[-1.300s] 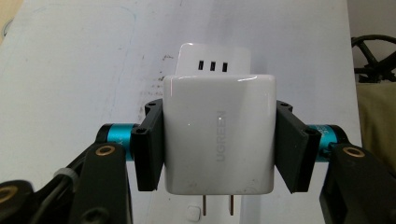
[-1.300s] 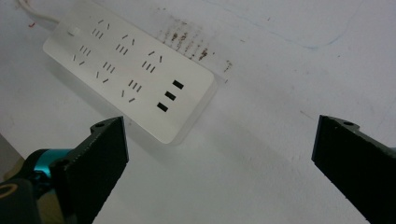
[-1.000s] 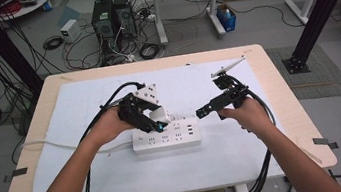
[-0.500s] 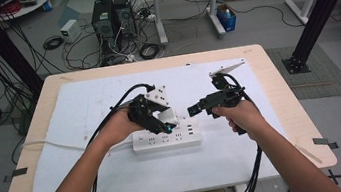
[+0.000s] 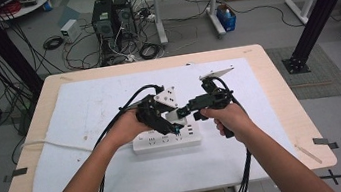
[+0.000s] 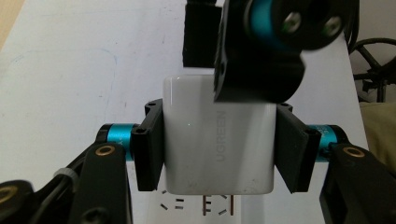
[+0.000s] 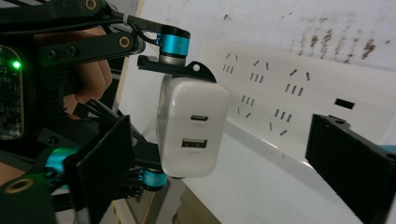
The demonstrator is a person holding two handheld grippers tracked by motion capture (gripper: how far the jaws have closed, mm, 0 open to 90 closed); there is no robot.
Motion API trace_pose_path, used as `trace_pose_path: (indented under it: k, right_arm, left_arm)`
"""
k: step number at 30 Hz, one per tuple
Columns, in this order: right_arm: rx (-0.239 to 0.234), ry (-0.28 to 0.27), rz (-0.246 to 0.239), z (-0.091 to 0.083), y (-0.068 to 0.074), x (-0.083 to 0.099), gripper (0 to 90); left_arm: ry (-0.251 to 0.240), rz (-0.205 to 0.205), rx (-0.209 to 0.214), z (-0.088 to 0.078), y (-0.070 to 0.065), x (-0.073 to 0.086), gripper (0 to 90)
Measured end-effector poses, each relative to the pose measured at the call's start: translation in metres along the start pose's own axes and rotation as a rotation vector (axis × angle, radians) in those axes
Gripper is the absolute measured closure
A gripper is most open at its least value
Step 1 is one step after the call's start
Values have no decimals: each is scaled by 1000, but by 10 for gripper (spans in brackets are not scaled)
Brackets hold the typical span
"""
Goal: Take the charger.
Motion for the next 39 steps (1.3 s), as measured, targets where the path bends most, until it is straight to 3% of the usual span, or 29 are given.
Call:
trace_pose_path:
  k: [4,8,10,20,28,39]
  right_arm:
    - [-49,-20,24,2,1,-3,162]
    - [-73,-4,29,6,3,-2,191]
    - [-82,-3,15,7,5,-2,259]
    - [-112,1,54,10,4,-2,360]
    - [-114,9,45,15,6,-3,426]
    - [-132,2,77,16,5,-4,585]
  left_arm:
    - [-3,7,-5,1,0,-1,426]
    - [-8,-4,-4,3,-1,-2,426]
    - [-1,1,-7,3,0,-2,426]
    - [-2,2,-21,5,0,-4,426]
    - [4,12,-26,6,-1,-5,426]
    - [16,19,-49,7,-1,-4,426]
Point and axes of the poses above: each handheld gripper's, and its own axes: z roughly forward along the jaws, x roughly out of its underside, y roughly to its left, the point moved 10 cm from there along z, roughly forward along the jaws, and after that the axes turned 11 degrees about y, right-handed, at the moved point
